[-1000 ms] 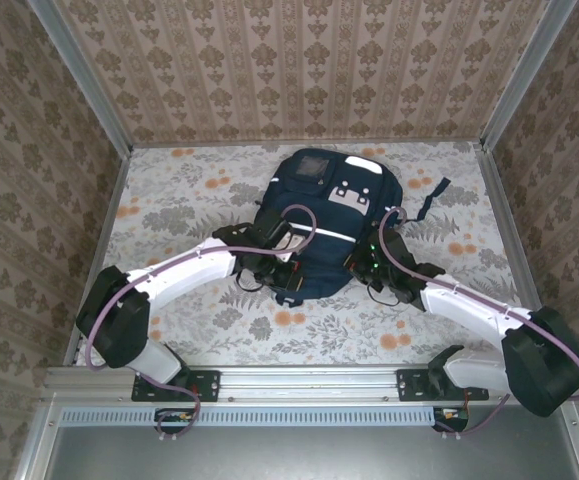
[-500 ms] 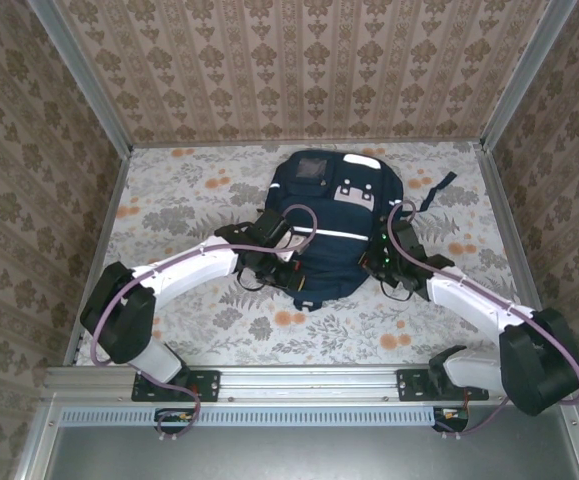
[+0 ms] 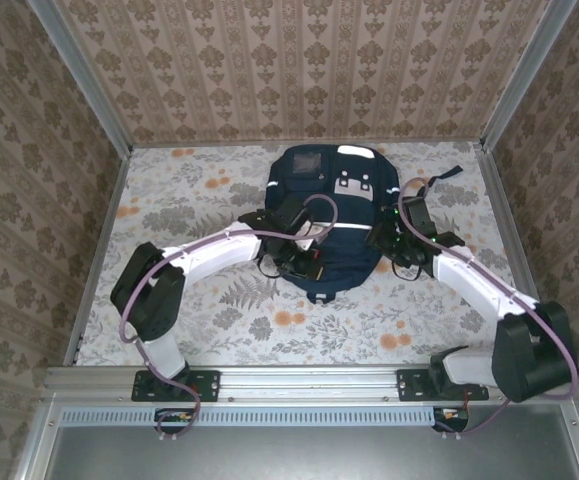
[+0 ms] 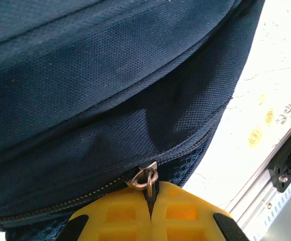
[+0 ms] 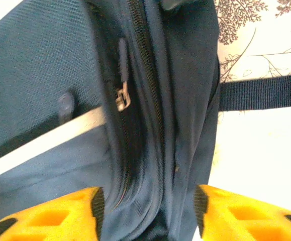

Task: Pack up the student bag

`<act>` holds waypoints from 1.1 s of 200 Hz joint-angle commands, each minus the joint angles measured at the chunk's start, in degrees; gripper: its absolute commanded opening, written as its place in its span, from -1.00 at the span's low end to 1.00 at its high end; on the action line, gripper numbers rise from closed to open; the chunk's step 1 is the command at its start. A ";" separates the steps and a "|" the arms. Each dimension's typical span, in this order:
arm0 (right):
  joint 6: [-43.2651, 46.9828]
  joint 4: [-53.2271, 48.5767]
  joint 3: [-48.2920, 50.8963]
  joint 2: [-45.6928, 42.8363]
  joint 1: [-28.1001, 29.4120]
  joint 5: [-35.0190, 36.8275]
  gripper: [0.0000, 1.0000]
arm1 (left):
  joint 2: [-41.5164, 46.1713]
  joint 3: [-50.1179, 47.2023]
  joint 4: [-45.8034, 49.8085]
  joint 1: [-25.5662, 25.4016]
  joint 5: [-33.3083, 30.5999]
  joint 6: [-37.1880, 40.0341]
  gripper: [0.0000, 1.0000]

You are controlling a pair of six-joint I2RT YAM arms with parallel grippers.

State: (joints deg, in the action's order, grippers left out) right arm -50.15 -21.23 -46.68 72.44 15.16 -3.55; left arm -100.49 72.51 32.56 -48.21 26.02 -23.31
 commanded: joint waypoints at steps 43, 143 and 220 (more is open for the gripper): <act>-26.74 5.66 10.53 -9.69 1.94 -10.09 0.10 | -0.07 5.13 -1.00 -3.60 3.86 2.41 -1.00; -32.21 14.49 10.03 -1.83 9.38 -9.66 -0.08 | 0.19 7.25 0.22 -6.19 3.55 3.77 -1.00; -25.01 12.75 7.66 3.47 9.38 -3.85 -0.63 | 0.81 7.14 1.36 -6.95 3.23 5.64 -1.00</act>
State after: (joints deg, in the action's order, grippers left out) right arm -78.32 -7.75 -36.99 73.93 24.43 -10.87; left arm -101.43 76.60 34.50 -53.60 25.04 -20.67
